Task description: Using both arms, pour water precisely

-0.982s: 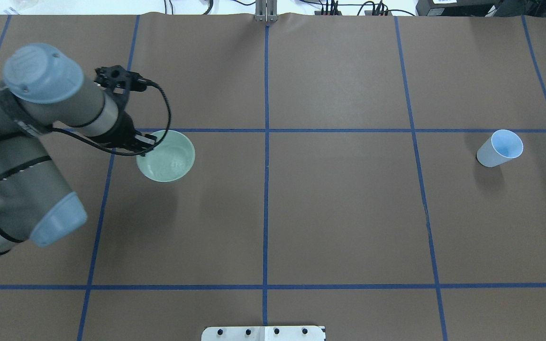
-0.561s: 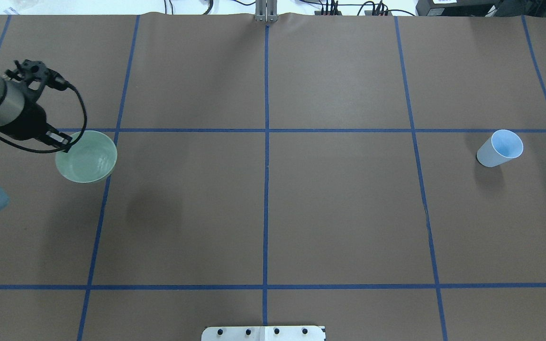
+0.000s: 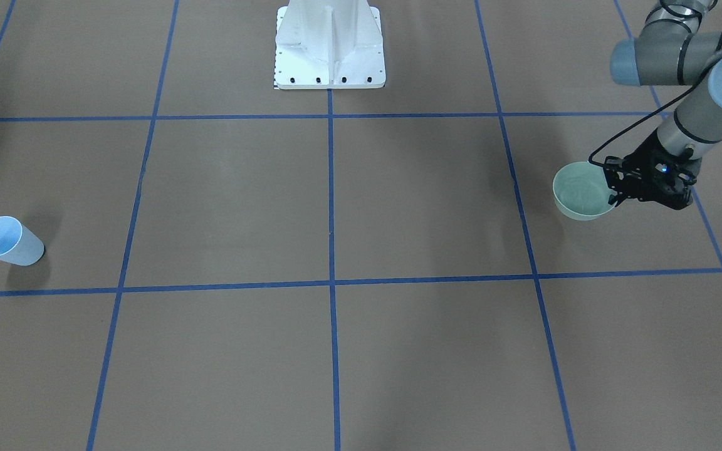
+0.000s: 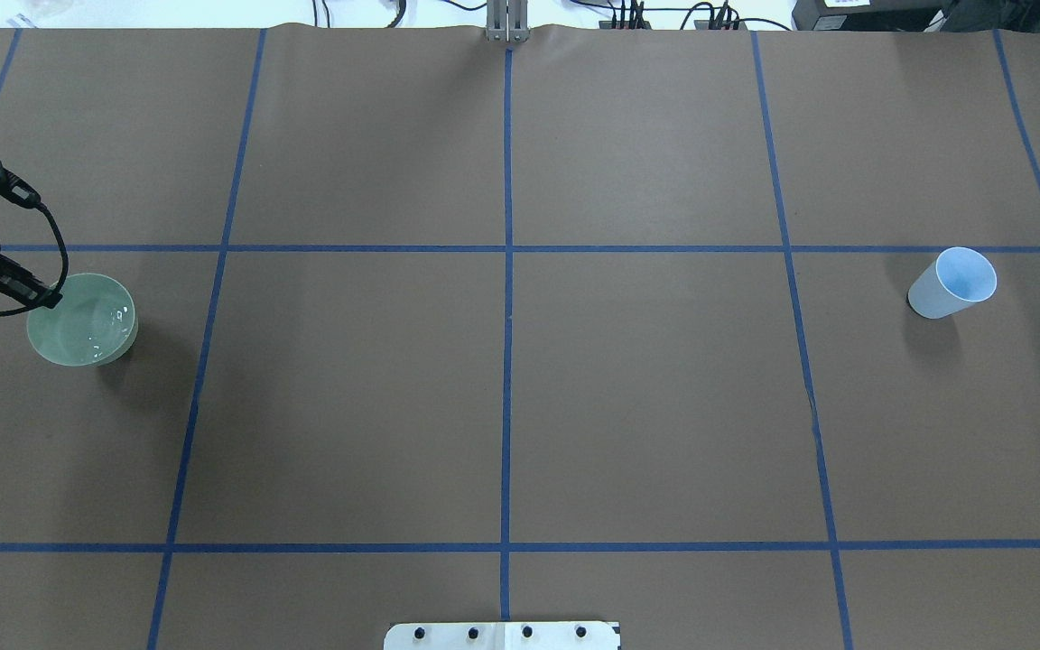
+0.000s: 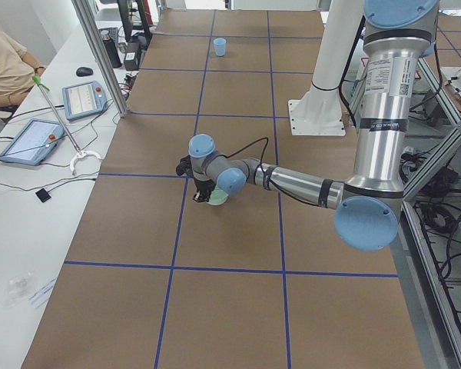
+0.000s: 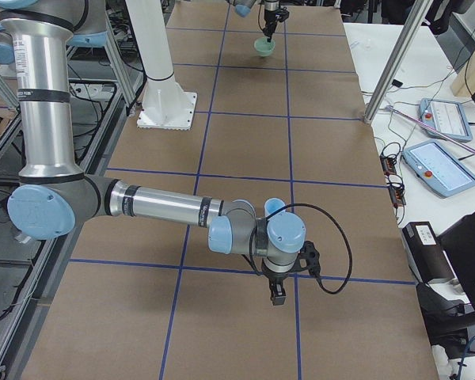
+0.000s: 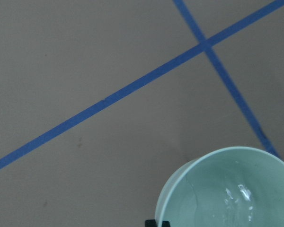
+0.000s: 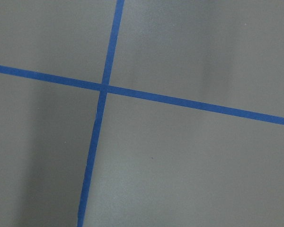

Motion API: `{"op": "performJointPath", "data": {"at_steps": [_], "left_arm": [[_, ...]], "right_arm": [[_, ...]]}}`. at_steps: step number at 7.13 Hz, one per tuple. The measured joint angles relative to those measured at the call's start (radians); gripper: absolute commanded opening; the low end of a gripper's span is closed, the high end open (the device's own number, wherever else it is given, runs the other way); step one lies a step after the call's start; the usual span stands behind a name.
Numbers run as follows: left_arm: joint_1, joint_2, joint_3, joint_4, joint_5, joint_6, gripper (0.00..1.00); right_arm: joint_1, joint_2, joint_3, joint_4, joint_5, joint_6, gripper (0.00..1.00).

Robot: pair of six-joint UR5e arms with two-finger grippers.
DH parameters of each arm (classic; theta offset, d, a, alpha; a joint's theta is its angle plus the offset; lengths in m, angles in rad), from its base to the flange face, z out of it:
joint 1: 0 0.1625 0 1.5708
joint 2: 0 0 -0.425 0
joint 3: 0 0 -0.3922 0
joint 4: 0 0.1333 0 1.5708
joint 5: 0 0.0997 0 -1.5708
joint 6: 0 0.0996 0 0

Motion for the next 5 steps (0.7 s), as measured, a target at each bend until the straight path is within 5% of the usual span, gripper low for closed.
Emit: {"op": "performJointPath", "data": {"at_steps": [2,5], "left_arm": [[-0.003,0.001,0.048,-0.047,-0.01,0.004,0.99],[-0.054,0.0,0.055,-0.058,-0.014,0.004,1.0]], "right_arm": [[0.0,0.0,0.002,0.0,0.0,0.0,1.0],[0.0,0.0,0.001,0.001,0.0,0.0,1.0]]}}
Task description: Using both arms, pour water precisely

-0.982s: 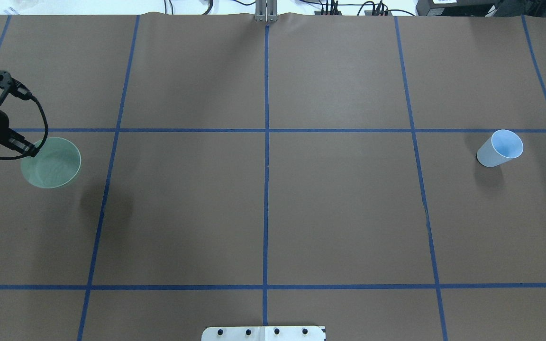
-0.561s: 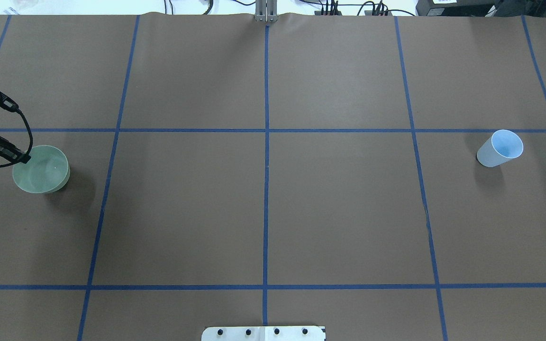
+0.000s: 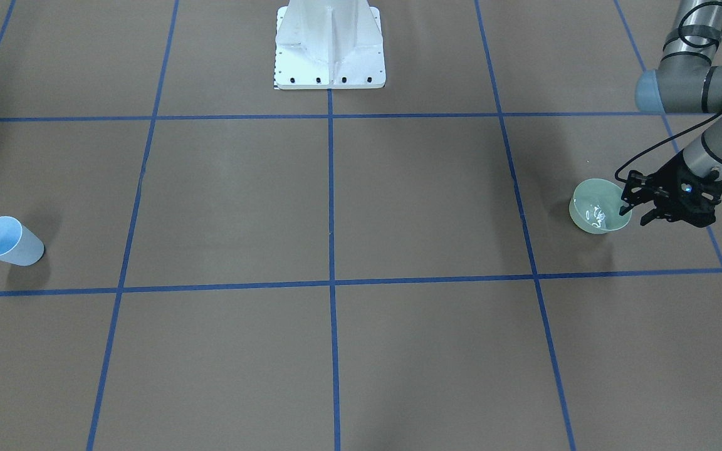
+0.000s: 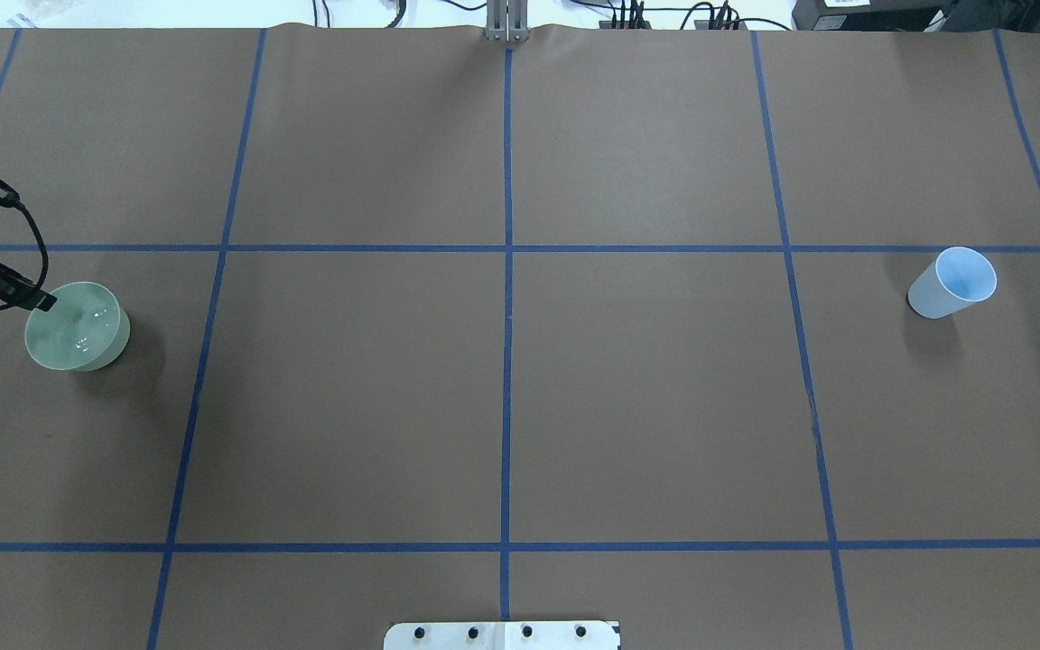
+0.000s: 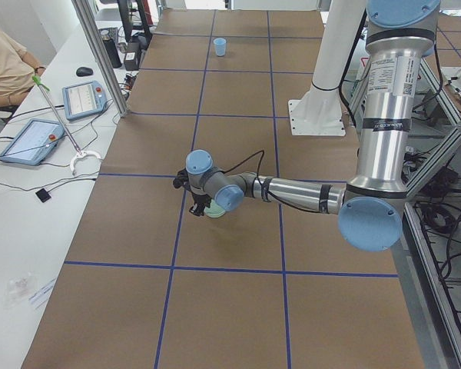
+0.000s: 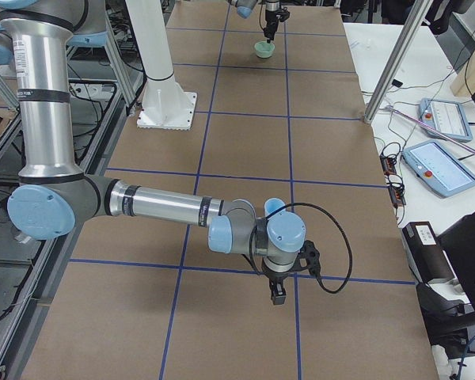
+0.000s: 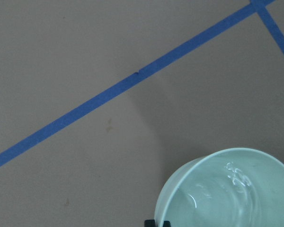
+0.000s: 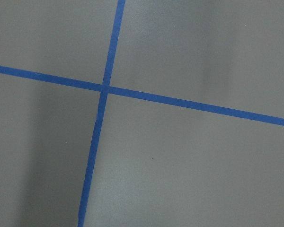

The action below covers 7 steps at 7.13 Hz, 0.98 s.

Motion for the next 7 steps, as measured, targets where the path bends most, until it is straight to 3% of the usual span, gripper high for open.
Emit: {"op": "performJointPath", "data": {"at_steps": [2,5,7], "left_arm": [[-0.142,-0.005,-0.004,0.068,-0.008,0.032,1.0],[-0.409,-0.027,-0.02,0.341,0.002,0.33,1.0],[-0.481,-0.02,-0.019,0.484,0.094,0.382,1.0]], "right_arm": [[0.0,0.0,-0.002,-0.001,0.0,0.0,1.0],[0.0,-0.001,-0.007,-0.001,0.001,0.0,1.0],[-0.001,-0.001,-0.01,-0.001,0.001,0.0,1.0]]}}
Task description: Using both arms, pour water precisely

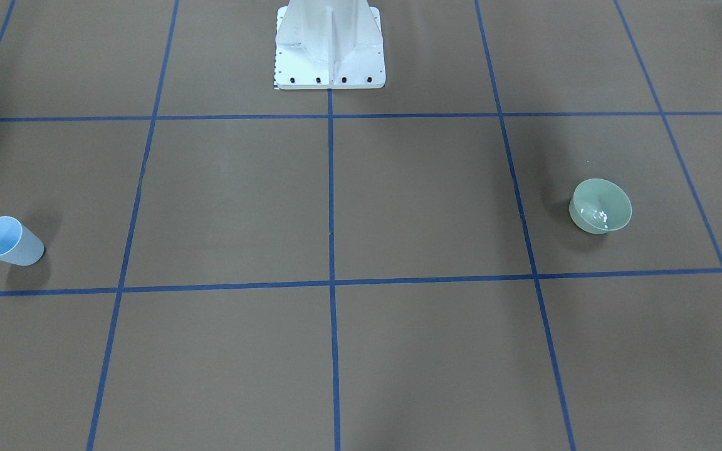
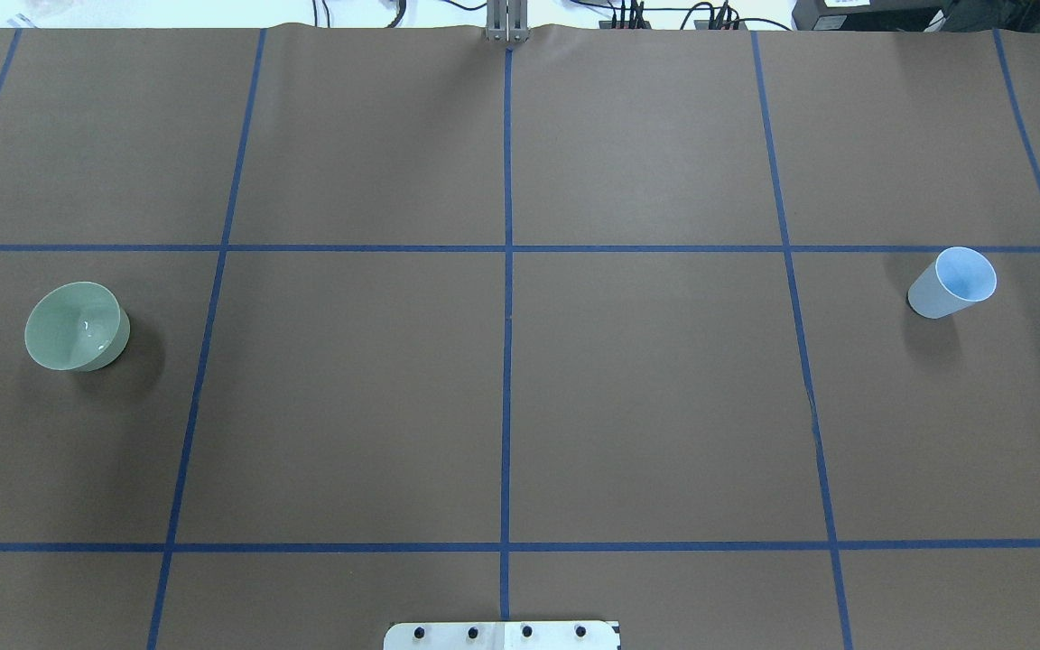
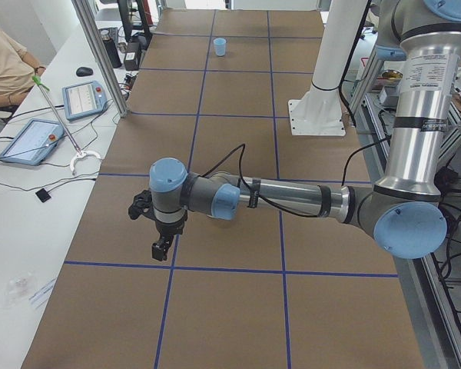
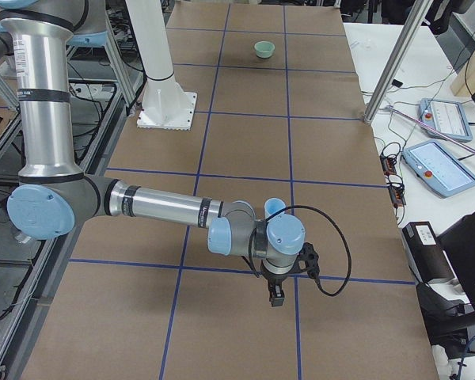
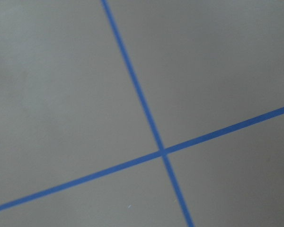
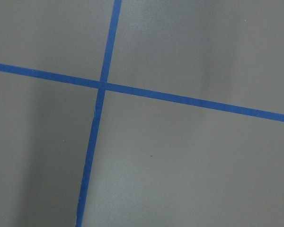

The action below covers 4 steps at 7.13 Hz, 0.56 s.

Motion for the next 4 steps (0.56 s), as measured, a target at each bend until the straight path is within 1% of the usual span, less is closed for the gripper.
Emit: {"op": "performJointPath", "data": {"at_steps": [1,2,4], "left_arm": [[-0.025,0.008,0.001,0.024,0.021,0.003,1.0],[-0.044,0.018,0.002,0.033,0.014,0.003,1.0],[-0.053,0.031,0.004,0.03,-0.029,0.002,1.0]], "right_arm": [[0.0,0.0,0.0,0.0,0.0,0.0,1.0],[0.0,0.0,-0.001,0.0,0.0,0.0,1.0],[-0.001,0.0,-0.001,0.0,0.0,0.0,1.0]]}}
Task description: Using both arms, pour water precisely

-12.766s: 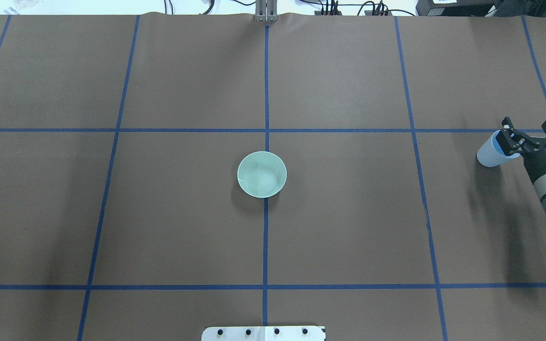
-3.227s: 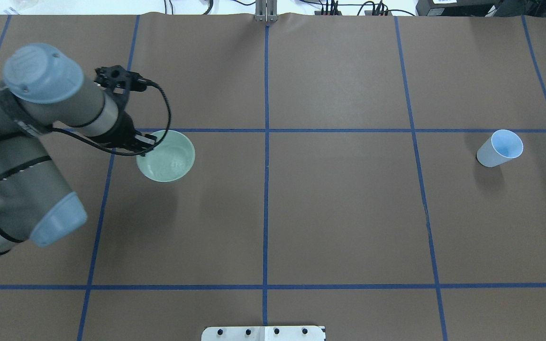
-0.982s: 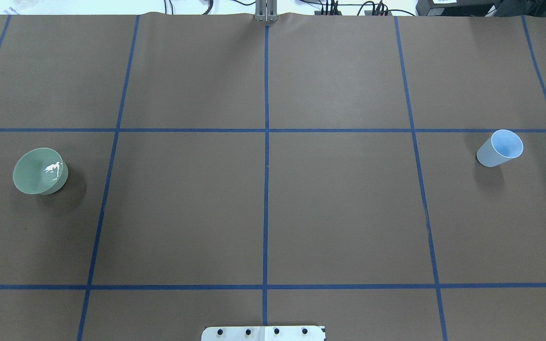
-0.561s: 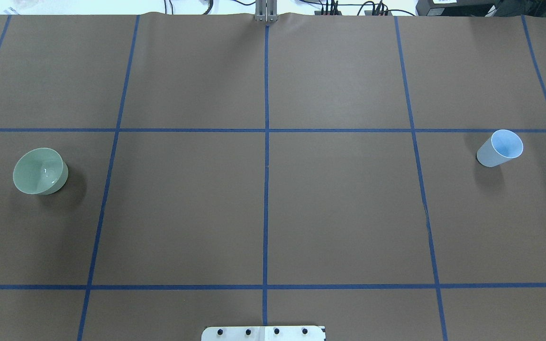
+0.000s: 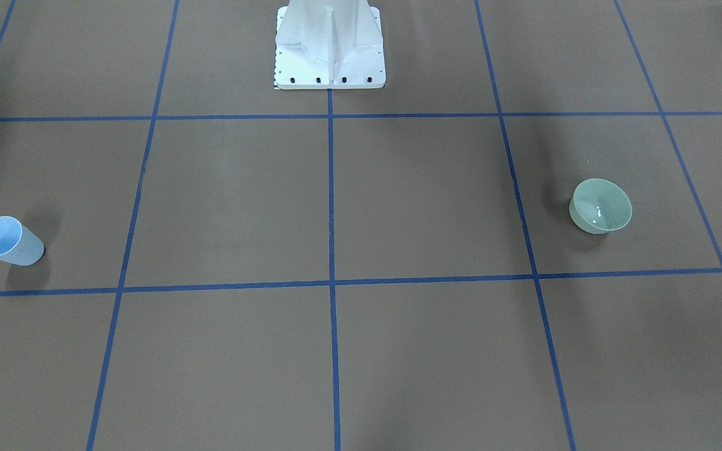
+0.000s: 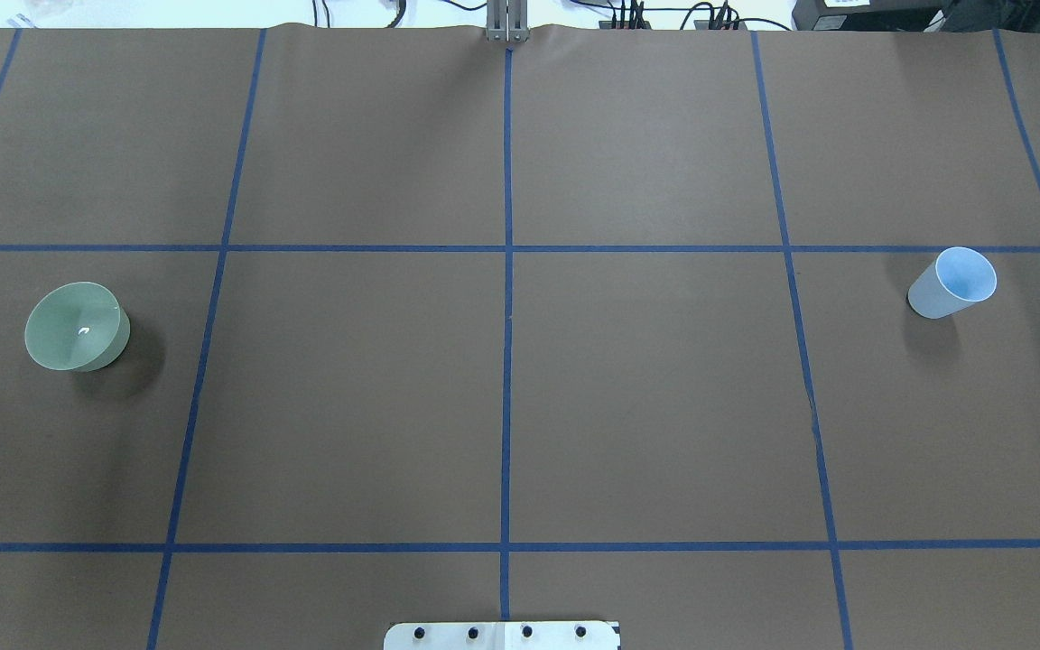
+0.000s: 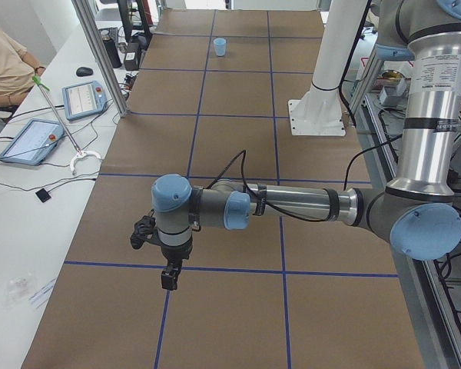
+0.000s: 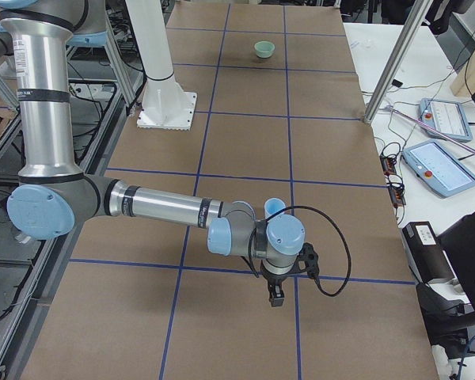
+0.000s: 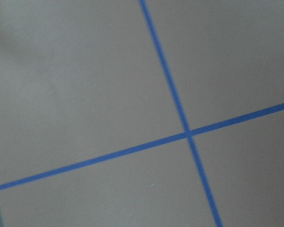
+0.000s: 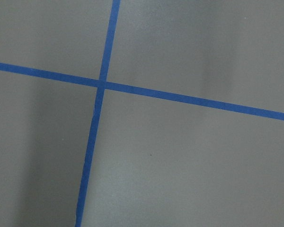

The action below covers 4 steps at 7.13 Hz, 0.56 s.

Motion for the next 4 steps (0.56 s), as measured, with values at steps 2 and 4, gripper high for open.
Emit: {"op": "performJointPath", "data": {"at_steps": [2,4], "left_arm": [[0.0,0.021,-0.006,-0.01,-0.008,0.005,1.0],[0.003,0.025,-0.008,-0.012,-0.008,0.01,1.0]], "right_arm": [[0.0,0.0,-0.001,0.0,0.0,0.0,1.0],[0.0,0.0,-0.001,0.0,0.0,0.0,1.0]]}}
